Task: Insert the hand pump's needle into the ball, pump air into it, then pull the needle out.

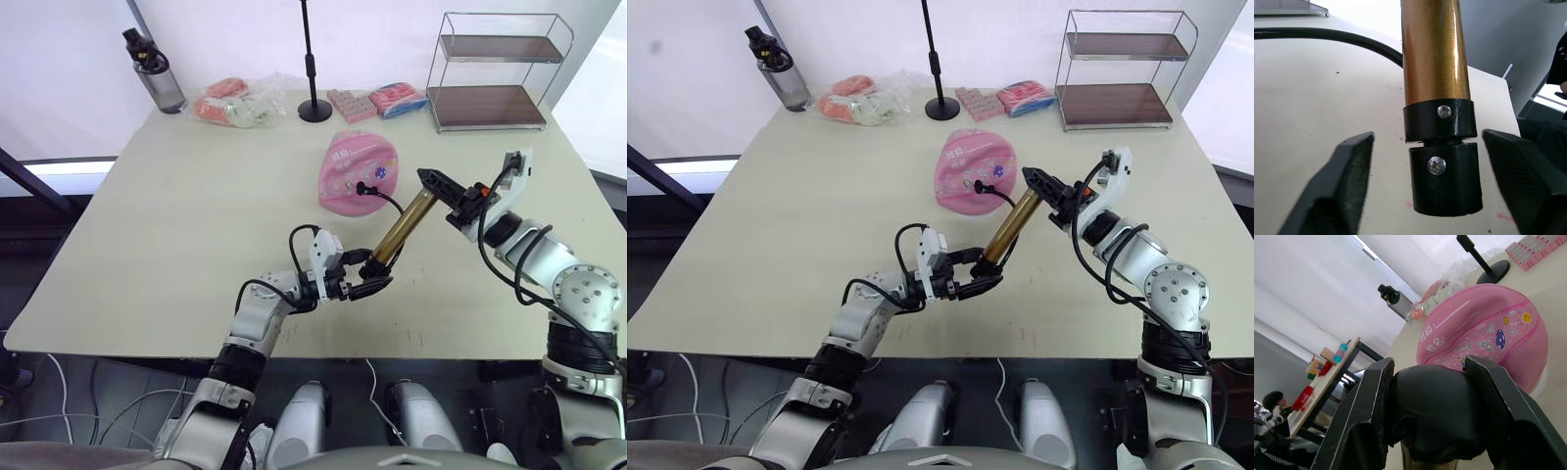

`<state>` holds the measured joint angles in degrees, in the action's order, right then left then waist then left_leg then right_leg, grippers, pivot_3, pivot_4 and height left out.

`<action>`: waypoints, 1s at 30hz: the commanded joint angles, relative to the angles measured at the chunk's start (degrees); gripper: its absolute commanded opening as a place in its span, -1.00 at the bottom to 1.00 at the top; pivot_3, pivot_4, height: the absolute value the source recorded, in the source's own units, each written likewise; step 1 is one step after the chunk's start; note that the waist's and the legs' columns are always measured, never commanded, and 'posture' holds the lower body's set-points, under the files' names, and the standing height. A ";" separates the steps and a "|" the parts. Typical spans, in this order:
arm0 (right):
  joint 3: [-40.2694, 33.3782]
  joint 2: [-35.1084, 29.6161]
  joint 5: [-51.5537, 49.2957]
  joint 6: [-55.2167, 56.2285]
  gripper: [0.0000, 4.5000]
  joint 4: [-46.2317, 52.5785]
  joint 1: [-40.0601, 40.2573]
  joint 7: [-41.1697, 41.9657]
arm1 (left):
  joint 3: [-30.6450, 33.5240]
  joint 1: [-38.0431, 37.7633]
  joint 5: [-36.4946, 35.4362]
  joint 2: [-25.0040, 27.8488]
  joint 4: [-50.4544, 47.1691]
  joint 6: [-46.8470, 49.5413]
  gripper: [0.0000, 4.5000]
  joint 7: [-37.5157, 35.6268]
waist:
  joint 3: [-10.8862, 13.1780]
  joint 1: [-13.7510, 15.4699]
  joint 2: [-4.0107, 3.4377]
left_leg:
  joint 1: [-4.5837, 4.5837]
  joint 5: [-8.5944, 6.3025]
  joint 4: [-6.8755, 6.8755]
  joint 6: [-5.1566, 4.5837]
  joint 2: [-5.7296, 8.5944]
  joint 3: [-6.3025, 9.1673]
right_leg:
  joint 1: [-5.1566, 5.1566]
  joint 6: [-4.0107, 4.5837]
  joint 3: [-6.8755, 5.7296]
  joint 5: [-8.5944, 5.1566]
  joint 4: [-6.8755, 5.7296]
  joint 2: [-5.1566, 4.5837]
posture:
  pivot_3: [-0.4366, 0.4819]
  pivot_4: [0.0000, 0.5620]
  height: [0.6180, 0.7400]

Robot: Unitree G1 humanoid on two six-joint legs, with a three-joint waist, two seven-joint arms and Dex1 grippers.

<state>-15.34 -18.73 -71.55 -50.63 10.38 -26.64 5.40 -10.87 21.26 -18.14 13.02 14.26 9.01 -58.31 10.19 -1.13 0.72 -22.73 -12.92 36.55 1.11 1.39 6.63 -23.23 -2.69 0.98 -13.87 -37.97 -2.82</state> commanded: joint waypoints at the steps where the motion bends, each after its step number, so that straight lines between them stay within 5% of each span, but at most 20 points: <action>1: 4.21 -5.38 6.94 2.27 -0.20 6.35 -2.55 8.65 | 0.29 2.18 -1.16 2.65 -0.75 1.32 0.98 -4.45 | 0.01 -0.07 -0.01 | 0.00 0.00 0.00 0.00 0.00 0.00 | 0.00 0.00 0.00 0.00 0.00 0.00 | -0.05 -0.47 0.86; 10: 18.14 -13.16 27.97 18.00 -0.20 15.03 0.60 28.33 | -2.94 7.70 3.25 8.40 4.72 -0.14 0.98 -12.49 | 0.03 -0.21 -0.02 | -0.07 0.00 -0.04 0.00 0.00 0.02 | -0.08 -0.10 -0.03 -0.07 0.04 0.02 | -0.05 -0.47 0.86; 17: 23.16 -12.89 41.28 33.72 -0.20 13.13 5.78 37.99 | -6.58 11.49 9.02 7.32 12.45 -6.04 0.98 -13.88 | 0.04 -0.25 0.01 | -0.10 0.00 -0.03 0.00 0.00 0.03 | -0.08 -0.23 -0.04 -0.14 0.08 0.00 | -0.05 -0.47 0.86; 30: 22.35 -10.89 44.07 36.13 -0.20 9.10 10.88 42.01 | -7.53 17.28 13.09 -0.13 25.74 -12.57 0.98 -13.20 | 0.06 0.04 0.03 | -0.07 0.00 -0.01 0.00 0.01 0.05 | -0.08 -0.20 -0.05 -0.12 0.03 0.01 | -0.05 -0.47 0.86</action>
<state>8.73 -30.11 -26.75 -14.69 19.14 -16.08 47.28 -18.48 37.48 -5.52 13.45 39.63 -2.14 -71.01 10.25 -1.08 0.75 -22.80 -12.92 36.54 1.12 1.39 6.68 -23.31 -2.89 0.93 -13.99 -37.94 -2.81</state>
